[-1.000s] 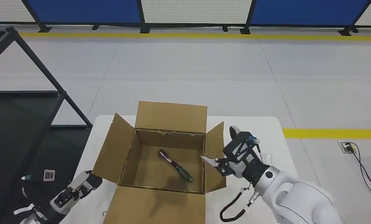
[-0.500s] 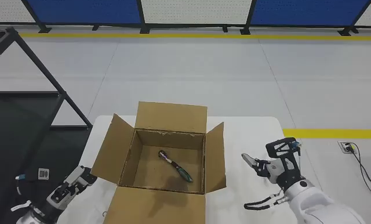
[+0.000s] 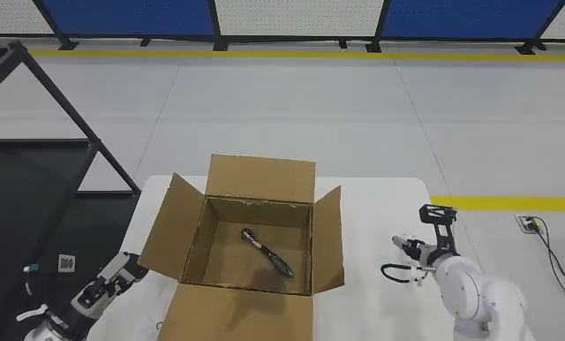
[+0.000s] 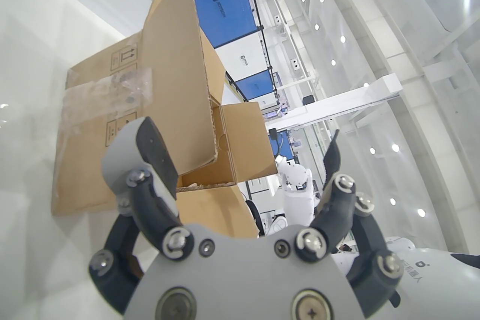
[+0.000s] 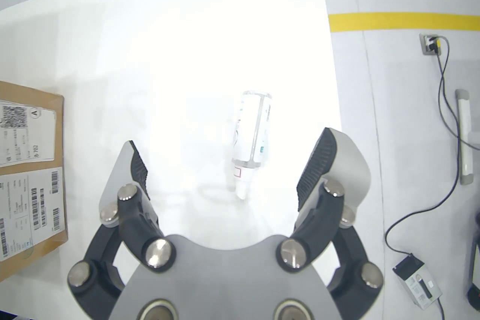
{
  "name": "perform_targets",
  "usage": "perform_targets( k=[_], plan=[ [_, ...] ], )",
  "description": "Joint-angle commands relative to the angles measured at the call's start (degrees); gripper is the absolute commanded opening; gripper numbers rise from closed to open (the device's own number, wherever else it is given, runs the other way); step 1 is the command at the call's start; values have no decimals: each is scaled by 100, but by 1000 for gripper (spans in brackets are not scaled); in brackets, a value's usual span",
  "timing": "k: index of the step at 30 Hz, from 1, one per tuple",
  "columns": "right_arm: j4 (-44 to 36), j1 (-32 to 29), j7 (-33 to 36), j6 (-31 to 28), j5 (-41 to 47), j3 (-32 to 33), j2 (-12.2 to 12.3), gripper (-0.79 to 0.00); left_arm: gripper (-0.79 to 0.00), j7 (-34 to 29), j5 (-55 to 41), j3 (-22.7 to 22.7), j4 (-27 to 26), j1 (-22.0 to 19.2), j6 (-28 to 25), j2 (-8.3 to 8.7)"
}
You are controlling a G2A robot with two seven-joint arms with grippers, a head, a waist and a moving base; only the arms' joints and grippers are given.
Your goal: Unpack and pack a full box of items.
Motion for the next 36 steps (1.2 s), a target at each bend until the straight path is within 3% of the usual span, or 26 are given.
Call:
perform_targets(
  k=[1,5,8,21,23,24,27,36],
  plan=[
    [353,117,-31,-32,115,31,9,0,0,11,-7,-4,-4,2,1,0],
    [878,310,-44,-47,177,-16,25,0,0,18,4,-8,-6,9,3,1],
    [1109,398,-61,-53,188,-75,35,-117,0,24,7,-7,-7,15,-10,1],
    [1784,726,-10,36,128,-316,73,-166,0,66,-17,-29,-10,59,-28,-2],
    [1837,751,-5,38,123,-329,81,-234,0,62,-13,-40,-5,68,-38,-1],
    [1868,761,0,31,141,-334,87,-317,0,60,-15,-43,-2,72,-42,-1],
    [1922,767,37,49,120,-347,99,-409,0,59,-8,-61,-1,72,-54,0],
    [2201,904,195,149,-21,-508,123,-431,0,50,-1,-98,-13,77,-93,3]
  ],
)
